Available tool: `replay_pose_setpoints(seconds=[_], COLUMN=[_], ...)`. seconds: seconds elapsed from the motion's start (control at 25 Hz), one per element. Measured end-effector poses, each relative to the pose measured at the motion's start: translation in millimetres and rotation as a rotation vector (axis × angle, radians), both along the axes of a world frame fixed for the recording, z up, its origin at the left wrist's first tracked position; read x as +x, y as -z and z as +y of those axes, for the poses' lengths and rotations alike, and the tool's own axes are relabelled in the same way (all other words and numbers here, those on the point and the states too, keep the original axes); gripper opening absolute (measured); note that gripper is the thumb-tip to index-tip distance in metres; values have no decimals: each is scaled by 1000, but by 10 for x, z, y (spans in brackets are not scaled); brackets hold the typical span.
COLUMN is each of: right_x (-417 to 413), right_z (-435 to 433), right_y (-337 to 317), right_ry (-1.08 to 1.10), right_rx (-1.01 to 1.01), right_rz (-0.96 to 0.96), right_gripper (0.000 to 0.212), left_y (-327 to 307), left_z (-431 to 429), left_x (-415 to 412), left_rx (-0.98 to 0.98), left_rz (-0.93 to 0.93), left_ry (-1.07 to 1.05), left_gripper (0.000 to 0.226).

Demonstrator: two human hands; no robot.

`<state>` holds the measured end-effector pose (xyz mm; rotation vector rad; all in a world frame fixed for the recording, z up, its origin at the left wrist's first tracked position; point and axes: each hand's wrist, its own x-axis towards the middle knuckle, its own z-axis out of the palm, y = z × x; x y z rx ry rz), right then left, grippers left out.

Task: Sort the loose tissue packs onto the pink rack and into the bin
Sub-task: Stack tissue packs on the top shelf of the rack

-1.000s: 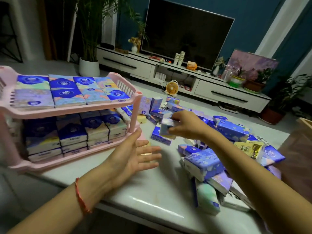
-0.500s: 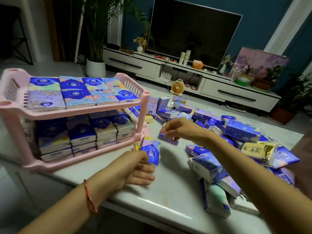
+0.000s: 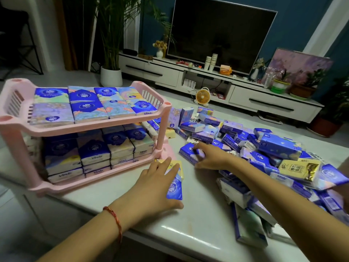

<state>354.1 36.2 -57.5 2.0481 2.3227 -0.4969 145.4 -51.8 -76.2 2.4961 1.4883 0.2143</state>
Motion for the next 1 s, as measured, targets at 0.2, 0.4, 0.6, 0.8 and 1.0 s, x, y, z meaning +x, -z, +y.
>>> replay_pose_setpoints(seconds=[0.2,0.4,0.6,0.8,1.0], right_x=[6,-126,-942,-2065,-2330], right_z=[-160,-399,-398,8,253], right_y=[-213,-1074,-1700,-1464,-1096], right_ry=[16,107,-82,-233,-299], right_rx=[73,296,535,477,339], right_rz=[89,267,591,671,420], right_gripper=[47,38,33,35,39], left_y=[34,-296,-1137,-1531,-1265], left_z=[33,-109,-106,438,711], left_x=[-38,-196,-957,-1876,-2050], left_rx=[128,313,603,484,142], left_rz=[-2,-260,-739,-498,-65], left_ry=[20,-40,-196,-502,-502], left_gripper=[88,95,68,87,108])
